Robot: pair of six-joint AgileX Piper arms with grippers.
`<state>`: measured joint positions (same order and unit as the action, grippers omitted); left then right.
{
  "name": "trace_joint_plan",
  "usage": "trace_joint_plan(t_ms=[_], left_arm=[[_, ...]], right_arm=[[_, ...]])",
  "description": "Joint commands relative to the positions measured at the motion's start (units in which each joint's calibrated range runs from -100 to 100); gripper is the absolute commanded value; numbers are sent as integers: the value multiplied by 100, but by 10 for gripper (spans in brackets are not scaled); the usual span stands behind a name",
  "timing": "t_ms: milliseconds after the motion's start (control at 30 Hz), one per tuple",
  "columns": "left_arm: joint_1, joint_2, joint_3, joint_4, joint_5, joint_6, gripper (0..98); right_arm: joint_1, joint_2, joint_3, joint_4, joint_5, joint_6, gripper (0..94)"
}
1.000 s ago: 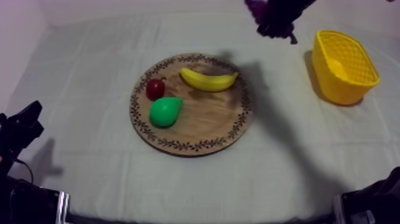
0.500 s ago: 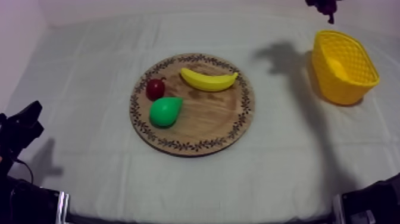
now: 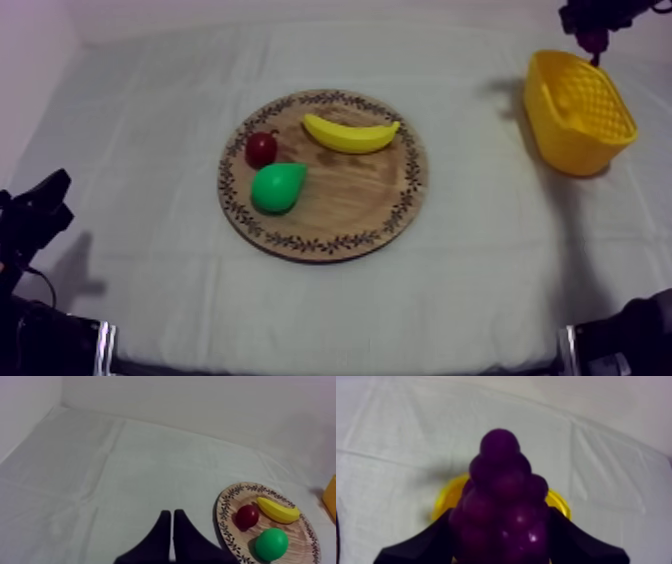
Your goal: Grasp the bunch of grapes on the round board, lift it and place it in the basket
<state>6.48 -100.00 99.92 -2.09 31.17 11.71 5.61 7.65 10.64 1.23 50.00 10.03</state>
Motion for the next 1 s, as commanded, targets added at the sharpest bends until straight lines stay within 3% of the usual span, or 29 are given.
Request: trace_joint_plan(t_ms=[0, 167, 367, 667, 967], left_arm=[[0, 0, -3, -3, -5, -1, 1], [0, 0, -3, -3, -5, -1, 1], [0, 0, -3, -3, -5, -1, 1], [0, 0, -3, -3, -5, -1, 1], [0, 0, -3, -3, -5, -1, 1]], right_arm=[[79, 80, 56, -34, 102, 49, 352], [203, 315, 354, -156, 202, 256, 354], [268, 581, 878, -322, -113, 524, 359], [249, 1229, 910, -364, -428, 624, 369], [258, 1770, 638, -327, -559, 732, 627]])
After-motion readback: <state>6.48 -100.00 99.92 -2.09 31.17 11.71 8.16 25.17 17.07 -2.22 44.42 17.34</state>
